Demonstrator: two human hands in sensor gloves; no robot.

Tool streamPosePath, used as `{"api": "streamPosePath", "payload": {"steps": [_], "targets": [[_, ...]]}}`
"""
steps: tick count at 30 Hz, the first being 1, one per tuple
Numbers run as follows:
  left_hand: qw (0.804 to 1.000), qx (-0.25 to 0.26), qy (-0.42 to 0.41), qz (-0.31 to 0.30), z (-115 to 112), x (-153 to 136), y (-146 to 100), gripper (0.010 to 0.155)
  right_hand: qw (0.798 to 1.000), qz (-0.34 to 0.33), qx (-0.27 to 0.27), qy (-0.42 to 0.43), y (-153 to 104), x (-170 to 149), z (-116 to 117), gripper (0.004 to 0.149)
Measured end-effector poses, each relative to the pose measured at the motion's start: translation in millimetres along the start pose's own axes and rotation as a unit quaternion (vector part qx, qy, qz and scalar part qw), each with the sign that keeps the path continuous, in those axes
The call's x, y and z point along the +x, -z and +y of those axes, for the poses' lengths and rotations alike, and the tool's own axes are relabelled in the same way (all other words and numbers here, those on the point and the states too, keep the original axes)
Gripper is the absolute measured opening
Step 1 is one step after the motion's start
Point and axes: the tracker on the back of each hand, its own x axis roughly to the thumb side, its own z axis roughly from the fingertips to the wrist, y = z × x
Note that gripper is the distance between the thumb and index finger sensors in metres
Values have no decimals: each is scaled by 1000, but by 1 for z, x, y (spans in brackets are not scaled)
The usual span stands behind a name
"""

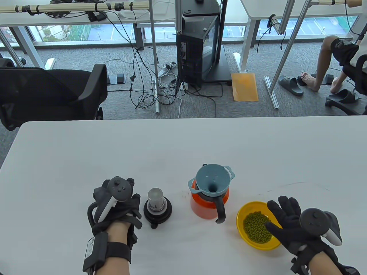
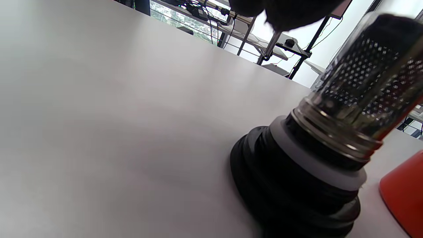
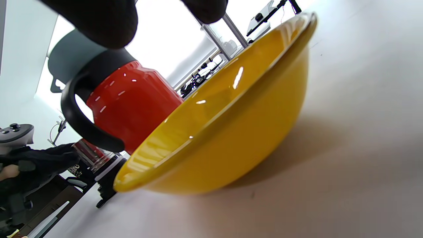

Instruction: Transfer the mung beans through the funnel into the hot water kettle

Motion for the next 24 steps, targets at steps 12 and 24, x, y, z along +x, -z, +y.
{"api": "streamPosePath", "payload": {"steps": [12, 24], "targets": [[998, 36, 29, -47, -54, -11, -15, 68, 1000, 16, -12, 15, 2, -8, -1, 77], [998, 36, 2, -50, -57, -24, -15, 68, 997, 8, -3, 80, 14, 3, -25, 61]]}}
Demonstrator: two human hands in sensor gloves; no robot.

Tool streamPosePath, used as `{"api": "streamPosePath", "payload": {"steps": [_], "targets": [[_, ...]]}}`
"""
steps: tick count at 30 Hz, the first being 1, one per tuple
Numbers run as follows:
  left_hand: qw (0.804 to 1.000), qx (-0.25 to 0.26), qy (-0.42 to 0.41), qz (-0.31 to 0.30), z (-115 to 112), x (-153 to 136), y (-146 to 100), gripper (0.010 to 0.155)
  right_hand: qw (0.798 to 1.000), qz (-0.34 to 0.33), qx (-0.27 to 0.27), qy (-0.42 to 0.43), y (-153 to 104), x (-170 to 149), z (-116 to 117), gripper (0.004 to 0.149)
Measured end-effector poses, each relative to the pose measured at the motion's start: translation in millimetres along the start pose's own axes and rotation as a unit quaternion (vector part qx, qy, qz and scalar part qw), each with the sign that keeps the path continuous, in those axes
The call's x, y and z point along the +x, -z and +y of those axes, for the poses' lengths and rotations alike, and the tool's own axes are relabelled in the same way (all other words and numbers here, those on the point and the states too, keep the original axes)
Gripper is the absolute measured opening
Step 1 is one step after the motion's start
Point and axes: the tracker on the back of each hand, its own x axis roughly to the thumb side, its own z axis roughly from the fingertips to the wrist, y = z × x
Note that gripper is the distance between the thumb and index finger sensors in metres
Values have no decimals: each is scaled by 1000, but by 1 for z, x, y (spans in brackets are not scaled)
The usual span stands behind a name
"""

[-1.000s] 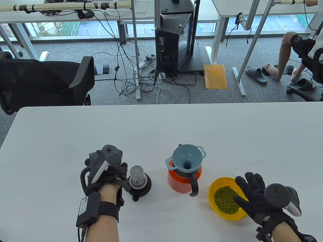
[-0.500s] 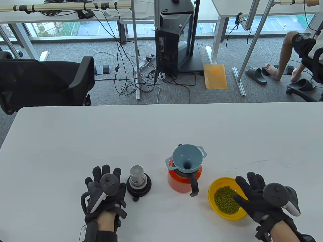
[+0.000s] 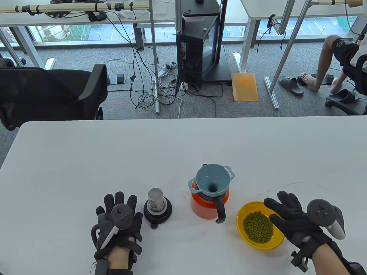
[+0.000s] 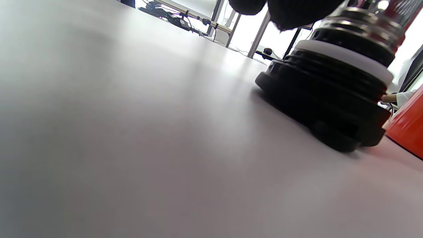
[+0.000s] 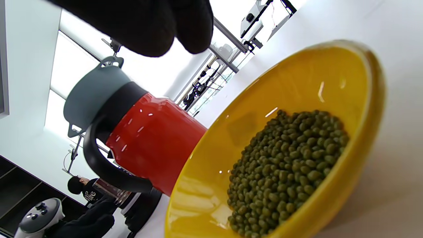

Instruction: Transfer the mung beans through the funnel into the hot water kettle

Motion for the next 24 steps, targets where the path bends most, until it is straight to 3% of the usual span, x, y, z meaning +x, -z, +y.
{"api": "streamPosePath", "payload": {"steps": [5, 15, 24], "targets": [[1000, -11, -6, -4, -5, 1, 1, 68, 997, 28, 68, 14, 10, -17, -1, 58], [1000, -18, -6, -4, -9, -1, 2, 68, 989, 94, 114, -20, 14, -50, 15, 58], [999, -25, -32, -8, -11, -6, 2, 68, 992, 101, 38, 59, 10, -58, 9, 57]]}}
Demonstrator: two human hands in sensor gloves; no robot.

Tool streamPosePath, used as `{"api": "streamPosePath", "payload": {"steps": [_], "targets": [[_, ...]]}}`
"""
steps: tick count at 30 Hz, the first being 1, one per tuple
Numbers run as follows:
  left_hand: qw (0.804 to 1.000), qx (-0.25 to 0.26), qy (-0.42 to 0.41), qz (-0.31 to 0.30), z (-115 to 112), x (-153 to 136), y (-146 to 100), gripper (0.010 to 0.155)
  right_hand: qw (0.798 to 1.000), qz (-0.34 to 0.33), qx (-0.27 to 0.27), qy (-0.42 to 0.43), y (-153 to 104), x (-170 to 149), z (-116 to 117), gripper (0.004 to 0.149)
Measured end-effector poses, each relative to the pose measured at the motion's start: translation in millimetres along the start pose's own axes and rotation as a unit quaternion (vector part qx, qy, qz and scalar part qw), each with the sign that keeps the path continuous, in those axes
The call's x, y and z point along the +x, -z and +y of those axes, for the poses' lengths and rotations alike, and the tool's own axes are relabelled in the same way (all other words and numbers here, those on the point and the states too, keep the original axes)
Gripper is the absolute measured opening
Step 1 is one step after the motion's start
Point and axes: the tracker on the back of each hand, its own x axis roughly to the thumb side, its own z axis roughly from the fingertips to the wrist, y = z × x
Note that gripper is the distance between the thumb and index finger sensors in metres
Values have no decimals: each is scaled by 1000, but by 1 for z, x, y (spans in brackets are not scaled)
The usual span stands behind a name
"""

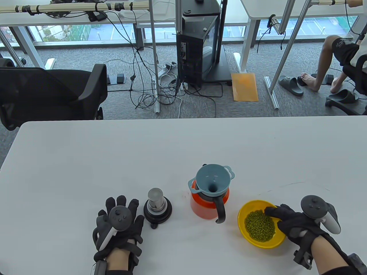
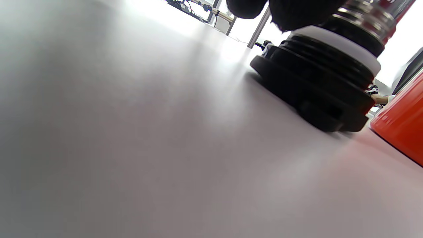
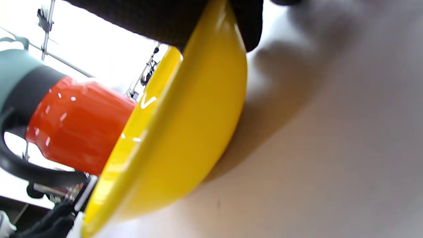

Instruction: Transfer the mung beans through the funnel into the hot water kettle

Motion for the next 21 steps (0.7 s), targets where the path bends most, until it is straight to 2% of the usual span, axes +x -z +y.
{"api": "streamPosePath", "payload": {"steps": [7, 12, 16, 21], "targets": [[1000, -6, -3, -3, -2, 0, 0, 68, 996, 23, -47, 76, -2, 3, -22, 59], [1000, -6, -1, -3, -2, -1, -1, 68, 980, 21, -128, 149, -1, 21, -45, 61], [1000, -7, -1, -2, -3, -1, -2, 68, 967, -9, -180, 179, 6, 52, -67, 63], [1000, -8, 0, -2, -3, 0, -2, 68, 962, -51, -191, 188, 17, 98, -81, 69]]}}
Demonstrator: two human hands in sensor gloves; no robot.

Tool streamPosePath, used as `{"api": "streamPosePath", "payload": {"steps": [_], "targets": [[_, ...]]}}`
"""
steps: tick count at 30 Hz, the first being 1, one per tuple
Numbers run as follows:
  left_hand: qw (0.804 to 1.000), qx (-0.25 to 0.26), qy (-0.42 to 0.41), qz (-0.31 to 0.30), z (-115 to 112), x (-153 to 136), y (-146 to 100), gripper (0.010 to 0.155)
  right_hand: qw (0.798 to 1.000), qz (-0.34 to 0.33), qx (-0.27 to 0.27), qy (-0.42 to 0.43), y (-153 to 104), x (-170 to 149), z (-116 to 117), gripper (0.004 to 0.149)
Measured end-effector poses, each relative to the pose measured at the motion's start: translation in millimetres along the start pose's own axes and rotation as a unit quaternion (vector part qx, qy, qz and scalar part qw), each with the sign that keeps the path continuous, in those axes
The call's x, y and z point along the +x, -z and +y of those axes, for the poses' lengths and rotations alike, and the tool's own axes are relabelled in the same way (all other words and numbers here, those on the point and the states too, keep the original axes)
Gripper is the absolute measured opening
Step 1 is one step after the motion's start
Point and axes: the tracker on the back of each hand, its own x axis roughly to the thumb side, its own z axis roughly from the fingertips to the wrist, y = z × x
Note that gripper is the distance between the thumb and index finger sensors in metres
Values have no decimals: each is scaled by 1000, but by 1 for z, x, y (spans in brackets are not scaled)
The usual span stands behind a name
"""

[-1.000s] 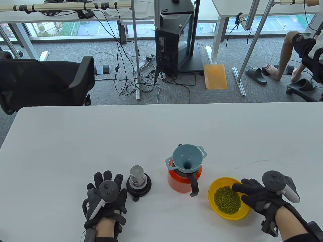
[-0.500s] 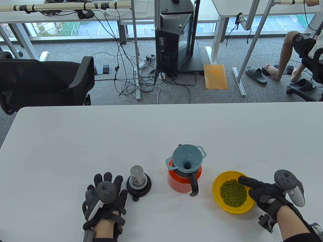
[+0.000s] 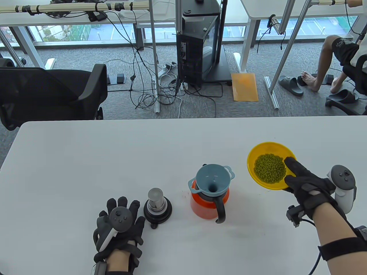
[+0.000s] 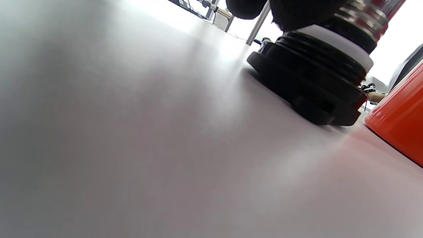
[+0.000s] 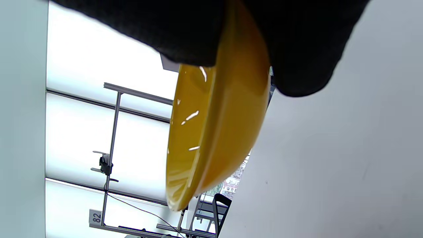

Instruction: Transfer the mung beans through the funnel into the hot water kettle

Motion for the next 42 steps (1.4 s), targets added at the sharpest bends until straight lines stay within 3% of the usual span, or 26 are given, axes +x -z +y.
{"api": "streamPosePath", "payload": {"steps": [10, 19, 33, 42], "targets": [[1000, -5, 5, 1, -1, 2, 0, 68, 991, -73, 101, -45, 15, 72, 68, 92], [1000, -6, 2, -1, -1, 2, 0, 68, 980, -106, 123, -118, 12, 86, 117, 100], [1000, -7, -3, -4, 0, 1, 1, 68, 960, -160, 106, -204, 3, 78, 139, 103], [1000, -10, 2, -1, 0, 1, 1, 68, 928, -221, 99, -284, -3, 78, 146, 104]]}}
